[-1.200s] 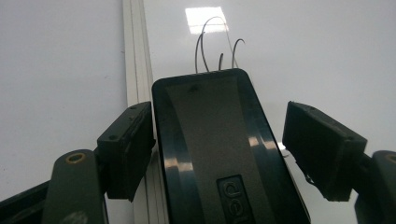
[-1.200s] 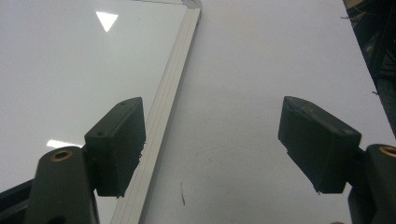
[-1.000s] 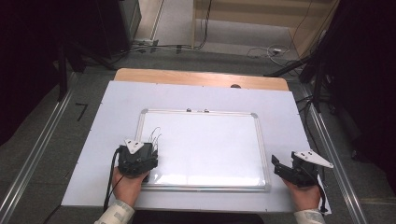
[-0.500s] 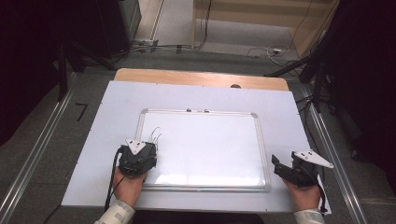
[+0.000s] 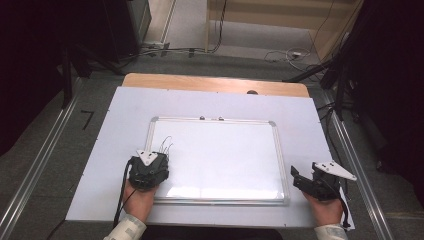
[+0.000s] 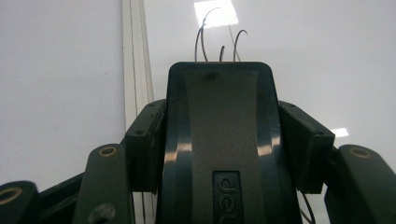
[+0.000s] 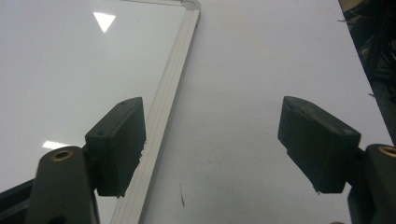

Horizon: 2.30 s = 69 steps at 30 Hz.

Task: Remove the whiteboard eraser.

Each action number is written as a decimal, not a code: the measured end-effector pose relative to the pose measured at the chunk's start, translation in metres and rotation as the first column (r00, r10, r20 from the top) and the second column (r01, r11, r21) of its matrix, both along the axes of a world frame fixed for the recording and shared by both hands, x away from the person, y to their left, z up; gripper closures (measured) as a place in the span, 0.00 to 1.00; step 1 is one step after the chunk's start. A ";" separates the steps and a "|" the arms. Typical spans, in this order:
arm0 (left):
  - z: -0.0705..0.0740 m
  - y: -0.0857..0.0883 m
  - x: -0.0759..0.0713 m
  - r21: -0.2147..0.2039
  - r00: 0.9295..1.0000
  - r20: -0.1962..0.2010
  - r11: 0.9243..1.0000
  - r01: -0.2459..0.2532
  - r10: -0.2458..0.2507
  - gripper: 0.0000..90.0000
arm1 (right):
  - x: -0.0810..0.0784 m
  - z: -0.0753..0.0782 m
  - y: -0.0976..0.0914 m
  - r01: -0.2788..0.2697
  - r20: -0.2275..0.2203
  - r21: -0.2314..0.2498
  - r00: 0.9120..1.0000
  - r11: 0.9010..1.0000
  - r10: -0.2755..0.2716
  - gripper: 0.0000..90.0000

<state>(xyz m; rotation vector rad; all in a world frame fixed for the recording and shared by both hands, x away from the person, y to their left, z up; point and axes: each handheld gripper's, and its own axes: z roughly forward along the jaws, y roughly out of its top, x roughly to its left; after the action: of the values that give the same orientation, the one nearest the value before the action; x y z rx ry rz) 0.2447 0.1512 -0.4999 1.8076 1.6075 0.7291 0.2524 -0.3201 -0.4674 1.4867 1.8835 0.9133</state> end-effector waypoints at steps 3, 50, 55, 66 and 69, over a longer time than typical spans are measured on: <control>0.000 0.001 0.000 -0.001 1.000 -0.005 1.000 0.007 -0.007 0.45 | 0.000 0.000 0.000 0.000 0.003 -0.001 1.000 1.000 0.000 0.24; 0.031 0.022 -0.015 -0.113 0.991 0.125 0.992 0.054 -0.039 0.45 | 0.000 0.002 -0.001 -0.005 0.009 0.009 1.000 1.000 0.005 0.25; 0.037 0.027 -0.020 -0.129 0.988 0.153 0.990 0.055 -0.035 0.45 | 0.001 0.002 0.000 -0.004 0.007 0.012 1.000 1.000 0.004 0.25; 0.041 0.021 -0.023 -0.135 0.985 0.164 0.988 0.078 -0.055 0.45 | 0.003 0.002 0.002 -0.013 0.006 0.015 1.000 1.000 0.012 0.25; 0.040 0.020 -0.022 -0.133 0.985 0.163 0.988 0.078 -0.056 0.45 | 0.003 0.002 0.002 -0.011 0.007 0.015 1.000 1.000 0.011 0.25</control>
<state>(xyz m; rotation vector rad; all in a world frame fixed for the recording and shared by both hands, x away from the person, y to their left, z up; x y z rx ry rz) 0.2222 0.1716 -0.4596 1.6531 1.4498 0.6942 0.2559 -0.3182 -0.4655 1.4813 1.8856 0.9391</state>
